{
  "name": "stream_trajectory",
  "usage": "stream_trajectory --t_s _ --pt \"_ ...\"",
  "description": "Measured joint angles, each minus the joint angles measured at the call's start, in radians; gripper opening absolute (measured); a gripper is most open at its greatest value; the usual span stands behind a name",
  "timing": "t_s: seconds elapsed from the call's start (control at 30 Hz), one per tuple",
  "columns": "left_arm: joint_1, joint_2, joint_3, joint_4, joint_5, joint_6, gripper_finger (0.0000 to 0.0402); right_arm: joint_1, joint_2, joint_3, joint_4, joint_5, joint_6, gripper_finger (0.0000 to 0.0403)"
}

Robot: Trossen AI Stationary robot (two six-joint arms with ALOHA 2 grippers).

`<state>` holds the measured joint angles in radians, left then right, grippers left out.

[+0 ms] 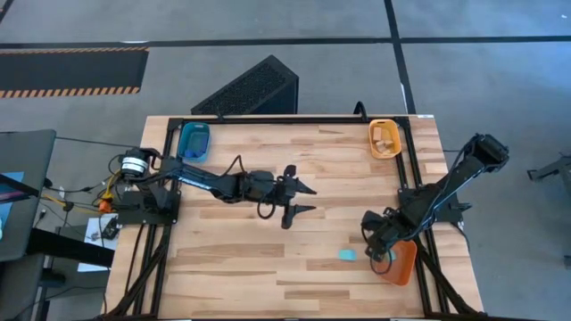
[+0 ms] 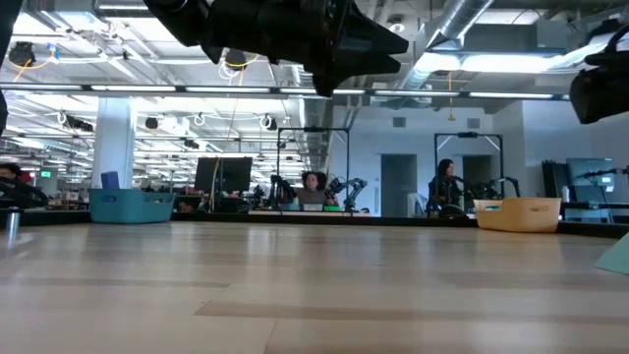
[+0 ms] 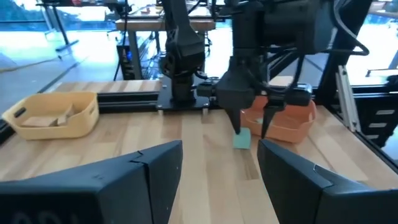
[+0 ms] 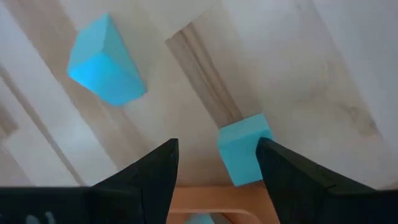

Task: Sort & place blocks by color
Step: Put the top light blue block into the orange bin

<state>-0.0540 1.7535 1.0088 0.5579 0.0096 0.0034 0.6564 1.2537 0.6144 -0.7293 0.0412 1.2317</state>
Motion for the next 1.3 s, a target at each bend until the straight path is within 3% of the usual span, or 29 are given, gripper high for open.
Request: stream_trajectory --t_s 0.6,0.9,1.07,1.3 --pt "0.010 0.000 0.000 -0.001 -0.063 0.010 0.0199 -0.005 0.011 -0.001 -0.124 0.030 -0.191 0.0249" --pt "0.011 -0.001 0.000 0.002 -0.115 -0.005 0.0199 -0.211 0.011 0.036 -0.196 0.139 -0.203 0.0249" --pt "0.011 -0.001 0.000 0.002 -0.102 -0.017 0.0199 -0.290 0.009 0.104 -0.243 0.125 -0.312 0.0249" --pt "0.011 -0.001 0.000 0.000 -0.101 -0.047 0.0199 -0.316 0.009 0.114 -0.278 0.084 -0.327 0.0250"
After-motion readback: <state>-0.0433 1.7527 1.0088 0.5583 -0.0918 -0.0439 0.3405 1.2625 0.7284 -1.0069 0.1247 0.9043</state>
